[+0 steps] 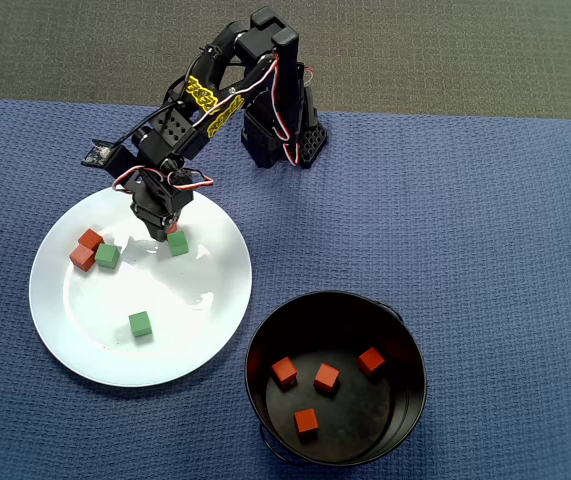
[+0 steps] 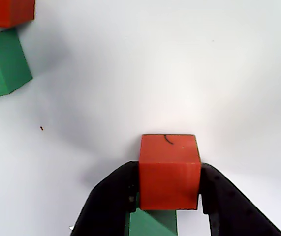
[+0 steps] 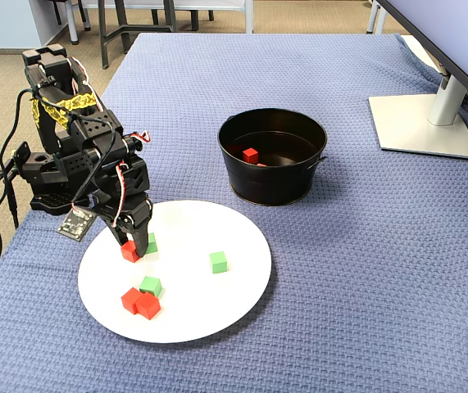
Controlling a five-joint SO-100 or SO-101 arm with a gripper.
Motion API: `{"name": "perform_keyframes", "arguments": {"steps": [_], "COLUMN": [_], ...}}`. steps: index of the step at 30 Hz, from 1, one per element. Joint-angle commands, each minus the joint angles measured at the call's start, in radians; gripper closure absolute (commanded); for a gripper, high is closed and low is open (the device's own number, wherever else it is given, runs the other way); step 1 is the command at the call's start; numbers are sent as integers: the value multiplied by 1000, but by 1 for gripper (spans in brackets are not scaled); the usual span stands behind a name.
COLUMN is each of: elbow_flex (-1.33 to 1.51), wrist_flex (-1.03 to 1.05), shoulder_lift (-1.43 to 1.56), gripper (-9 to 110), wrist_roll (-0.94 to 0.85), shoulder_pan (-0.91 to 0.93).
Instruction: Pick up the red cubes from the white plate and place them in the black recipient
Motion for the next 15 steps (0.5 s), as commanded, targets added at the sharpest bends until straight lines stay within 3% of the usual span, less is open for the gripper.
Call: {"name": "perform_keyframes", "arguments": {"steps": [1, 8, 15], "elbow_flex": [-29, -388, -796], "wrist_flex": [11, 273, 462], "shoulder_lift": [61, 89, 21], "gripper": [101, 101, 101], "wrist_roll": [-18, 64, 199], "shoulder_pan": [-11, -3, -144]}}
